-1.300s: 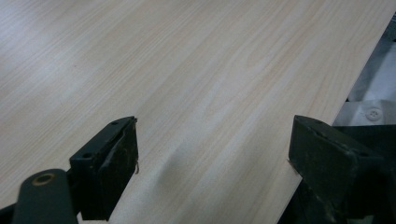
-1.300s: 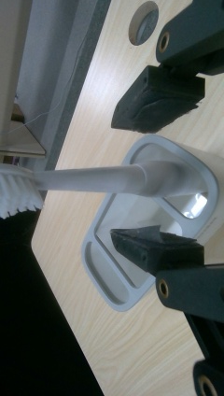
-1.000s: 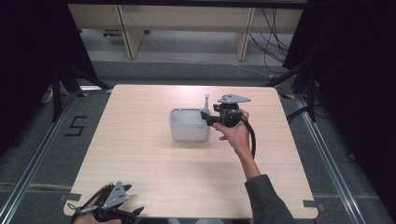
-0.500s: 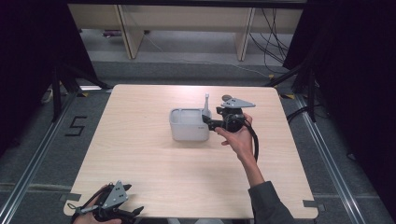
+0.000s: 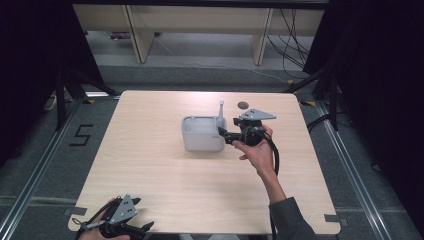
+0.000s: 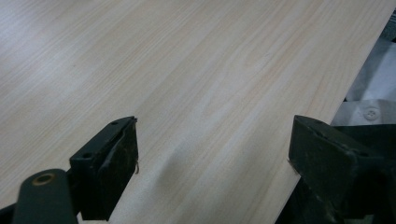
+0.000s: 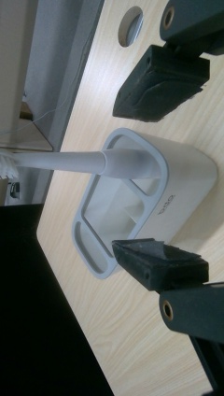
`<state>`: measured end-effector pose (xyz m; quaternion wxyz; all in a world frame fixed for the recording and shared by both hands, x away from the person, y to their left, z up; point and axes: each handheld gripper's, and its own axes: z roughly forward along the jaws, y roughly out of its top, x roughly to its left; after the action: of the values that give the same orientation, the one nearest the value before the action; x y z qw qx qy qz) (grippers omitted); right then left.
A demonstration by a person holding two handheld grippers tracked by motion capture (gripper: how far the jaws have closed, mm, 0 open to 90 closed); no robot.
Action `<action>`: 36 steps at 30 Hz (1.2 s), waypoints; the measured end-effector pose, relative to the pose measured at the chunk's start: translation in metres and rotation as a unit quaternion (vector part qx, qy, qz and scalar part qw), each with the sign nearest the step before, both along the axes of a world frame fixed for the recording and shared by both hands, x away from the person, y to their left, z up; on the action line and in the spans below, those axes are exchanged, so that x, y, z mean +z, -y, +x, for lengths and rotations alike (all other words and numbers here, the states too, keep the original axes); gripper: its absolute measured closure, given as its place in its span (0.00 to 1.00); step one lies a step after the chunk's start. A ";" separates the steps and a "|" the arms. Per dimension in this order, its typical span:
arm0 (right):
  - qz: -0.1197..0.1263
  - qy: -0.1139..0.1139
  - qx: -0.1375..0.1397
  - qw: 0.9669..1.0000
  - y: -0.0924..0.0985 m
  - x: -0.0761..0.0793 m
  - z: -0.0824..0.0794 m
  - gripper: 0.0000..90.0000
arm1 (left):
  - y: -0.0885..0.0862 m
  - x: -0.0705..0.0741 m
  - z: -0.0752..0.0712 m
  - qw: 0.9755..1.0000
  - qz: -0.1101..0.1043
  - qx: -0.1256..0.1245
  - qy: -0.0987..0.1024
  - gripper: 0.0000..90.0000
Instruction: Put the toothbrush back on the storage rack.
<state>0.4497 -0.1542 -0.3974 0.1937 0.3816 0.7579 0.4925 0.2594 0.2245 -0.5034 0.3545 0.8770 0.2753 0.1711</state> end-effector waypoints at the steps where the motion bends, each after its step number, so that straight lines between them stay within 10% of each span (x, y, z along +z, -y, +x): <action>1: 0.000 0.006 -0.001 1.000 0.000 0.000 0.000 0.34 | 0.000 0.000 0.001 1.000 0.001 -0.002 0.005 0.17; 36: -0.006 -0.022 -0.005 1.000 0.006 -0.010 -0.025 0.25 | -0.002 0.002 0.001 1.000 0.007 -0.003 0.007 0.17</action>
<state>0.4251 -0.1599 -0.4077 0.1821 0.3948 0.7631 0.4782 0.2600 0.2266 -0.5014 0.3507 0.8793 0.2685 0.1784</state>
